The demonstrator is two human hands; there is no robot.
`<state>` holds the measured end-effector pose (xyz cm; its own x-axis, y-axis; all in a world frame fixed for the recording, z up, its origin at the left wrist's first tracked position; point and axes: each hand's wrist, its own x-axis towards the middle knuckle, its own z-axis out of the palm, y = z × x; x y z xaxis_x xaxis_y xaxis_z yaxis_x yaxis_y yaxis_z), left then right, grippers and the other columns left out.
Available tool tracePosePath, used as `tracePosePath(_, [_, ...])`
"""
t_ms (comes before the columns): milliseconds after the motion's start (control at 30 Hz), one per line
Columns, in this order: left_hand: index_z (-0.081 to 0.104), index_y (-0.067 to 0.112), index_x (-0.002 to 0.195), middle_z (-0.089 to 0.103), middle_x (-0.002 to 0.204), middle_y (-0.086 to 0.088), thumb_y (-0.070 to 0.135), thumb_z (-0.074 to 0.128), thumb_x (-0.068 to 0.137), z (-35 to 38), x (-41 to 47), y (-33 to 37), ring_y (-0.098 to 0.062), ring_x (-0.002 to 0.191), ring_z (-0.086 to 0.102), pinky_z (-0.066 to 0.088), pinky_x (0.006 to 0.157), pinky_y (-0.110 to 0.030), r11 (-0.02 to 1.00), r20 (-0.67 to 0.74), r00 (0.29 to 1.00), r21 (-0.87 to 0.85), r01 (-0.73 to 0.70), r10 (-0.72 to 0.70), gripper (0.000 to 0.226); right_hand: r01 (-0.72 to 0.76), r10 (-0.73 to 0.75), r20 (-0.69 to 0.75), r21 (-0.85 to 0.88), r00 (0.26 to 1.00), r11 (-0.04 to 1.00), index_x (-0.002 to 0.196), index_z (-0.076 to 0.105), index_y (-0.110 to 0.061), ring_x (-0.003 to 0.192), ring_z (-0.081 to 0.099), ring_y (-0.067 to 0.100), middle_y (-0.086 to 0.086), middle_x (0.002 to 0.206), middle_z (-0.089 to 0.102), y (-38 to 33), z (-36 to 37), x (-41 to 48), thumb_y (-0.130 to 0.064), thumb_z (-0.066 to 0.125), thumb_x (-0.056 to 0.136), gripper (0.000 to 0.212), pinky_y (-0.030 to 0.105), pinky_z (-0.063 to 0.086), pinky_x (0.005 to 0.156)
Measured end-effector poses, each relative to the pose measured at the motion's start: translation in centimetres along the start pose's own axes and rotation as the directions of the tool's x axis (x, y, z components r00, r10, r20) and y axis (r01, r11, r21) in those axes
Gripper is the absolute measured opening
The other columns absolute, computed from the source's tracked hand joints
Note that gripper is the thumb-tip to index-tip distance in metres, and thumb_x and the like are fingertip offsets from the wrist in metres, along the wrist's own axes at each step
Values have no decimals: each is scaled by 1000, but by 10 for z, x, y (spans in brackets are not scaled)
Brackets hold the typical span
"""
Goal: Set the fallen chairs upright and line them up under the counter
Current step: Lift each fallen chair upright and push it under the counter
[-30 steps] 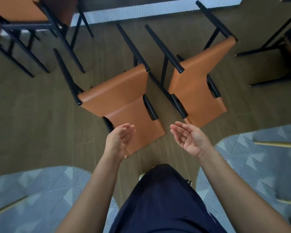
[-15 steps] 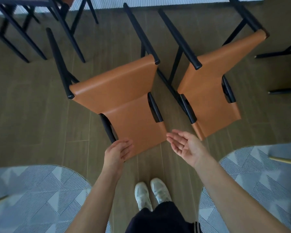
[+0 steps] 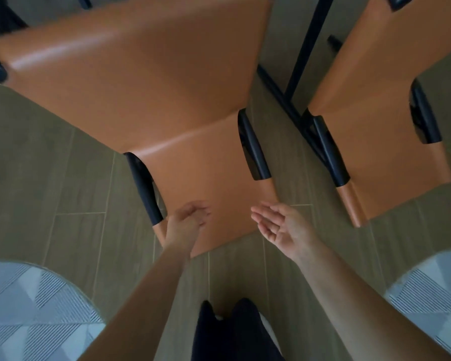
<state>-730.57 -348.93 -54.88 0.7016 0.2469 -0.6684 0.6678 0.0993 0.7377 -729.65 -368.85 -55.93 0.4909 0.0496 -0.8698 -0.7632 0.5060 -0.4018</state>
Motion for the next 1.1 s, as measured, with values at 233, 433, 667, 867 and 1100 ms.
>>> tracePosePath(233, [69, 22, 97, 70, 107, -4, 7, 55, 93, 14, 85, -70, -16, 98, 61, 48, 83, -22, 959, 139, 988, 261, -110, 75, 22, 1, 1, 53, -34, 999, 999, 107, 65, -9, 79, 74, 14, 6, 92, 77, 34, -4, 102, -14, 39, 102, 26, 28, 50, 72])
tracePosePath(433, [66, 24, 103, 64, 104, 3, 2, 53, 93, 32, 145, -110, -10, 92, 58, 46, 83, -21, 852, 214, 958, 449, -270, 190, 27, 21, -16, 79, -62, 997, 998, 105, 64, -11, 86, 71, 14, 3, 87, 77, 54, -14, 169, -17, 37, 104, 28, 27, 49, 71])
tracePosePath(667, [56, 23, 133, 59, 132, -1, 14, 57, 94, 34, 189, -148, -23, 113, 60, 41, 83, -13, 528, 372, 886, 711, -464, 278, 40, 34, -23, 115, -97, 993, 995, 107, 62, -14, 93, 67, 15, 2, 95, 74, 75, -25, 223, -20, 35, 105, 28, 27, 49, 72])
tracePosePath(867, [43, 19, 144, 30, 156, 0, 9, 56, 92, 30, 202, -191, -15, 143, 31, 20, 109, -15, 267, 556, 773, 730, -630, 305, 54, -29, 33, 77, -55, 996, 998, 112, 61, -11, 94, 65, 16, 2, 97, 73, 97, -48, 249, -19, 34, 104, 29, 29, 48, 72])
tracePosePath(1100, [27, 19, 152, 11, 162, -1, 18, 55, 90, 30, 213, -222, -14, 150, 7, 11, 121, -33, 46, 627, 739, 754, -655, 249, 68, -73, 71, 45, 28, 996, 997, 99, 63, -11, 90, 65, 18, 8, 107, 69, 119, -60, 261, -21, 35, 104, 31, 29, 48, 72])
